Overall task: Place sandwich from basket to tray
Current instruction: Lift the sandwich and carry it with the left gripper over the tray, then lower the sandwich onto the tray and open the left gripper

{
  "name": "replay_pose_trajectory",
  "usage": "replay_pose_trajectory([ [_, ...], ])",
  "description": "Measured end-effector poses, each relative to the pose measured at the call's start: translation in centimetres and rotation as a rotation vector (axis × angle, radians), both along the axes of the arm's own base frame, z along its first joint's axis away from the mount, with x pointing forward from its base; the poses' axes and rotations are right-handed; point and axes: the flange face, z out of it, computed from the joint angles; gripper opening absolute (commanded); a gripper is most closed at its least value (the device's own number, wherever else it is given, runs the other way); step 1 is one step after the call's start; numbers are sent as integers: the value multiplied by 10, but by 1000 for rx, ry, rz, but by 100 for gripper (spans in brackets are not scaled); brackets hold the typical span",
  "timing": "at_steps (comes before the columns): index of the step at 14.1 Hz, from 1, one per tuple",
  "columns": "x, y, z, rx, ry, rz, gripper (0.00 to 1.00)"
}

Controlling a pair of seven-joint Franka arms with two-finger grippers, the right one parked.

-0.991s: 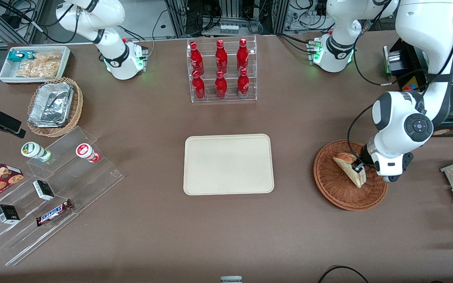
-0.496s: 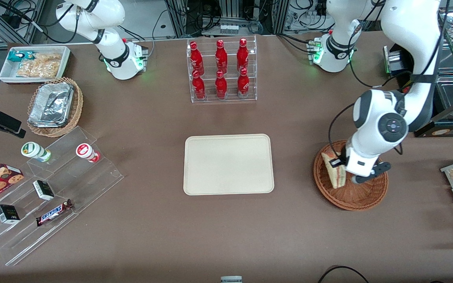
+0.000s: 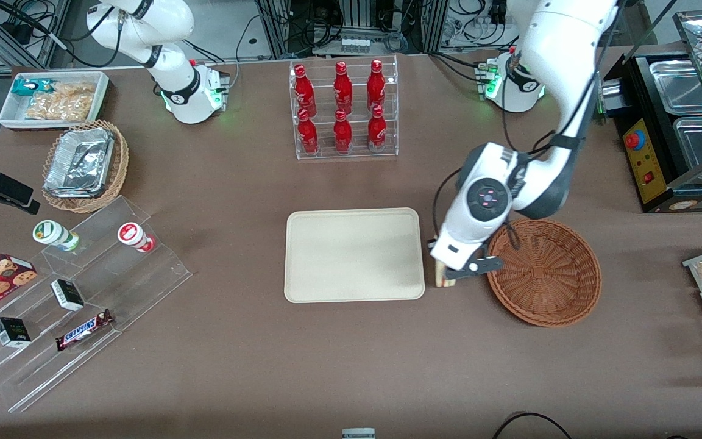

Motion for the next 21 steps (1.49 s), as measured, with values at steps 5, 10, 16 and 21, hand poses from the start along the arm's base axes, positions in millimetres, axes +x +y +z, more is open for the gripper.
replay_pose_trajectory([
  [5,-21,-108,-20,-67,17,-10,2],
  [10,-42,-177,-46,-68,12,8,1],
  [16,-40,-184,-49,-46,-18,9,100],
  [21,-34,-185,-36,-51,-44,10,100],
])
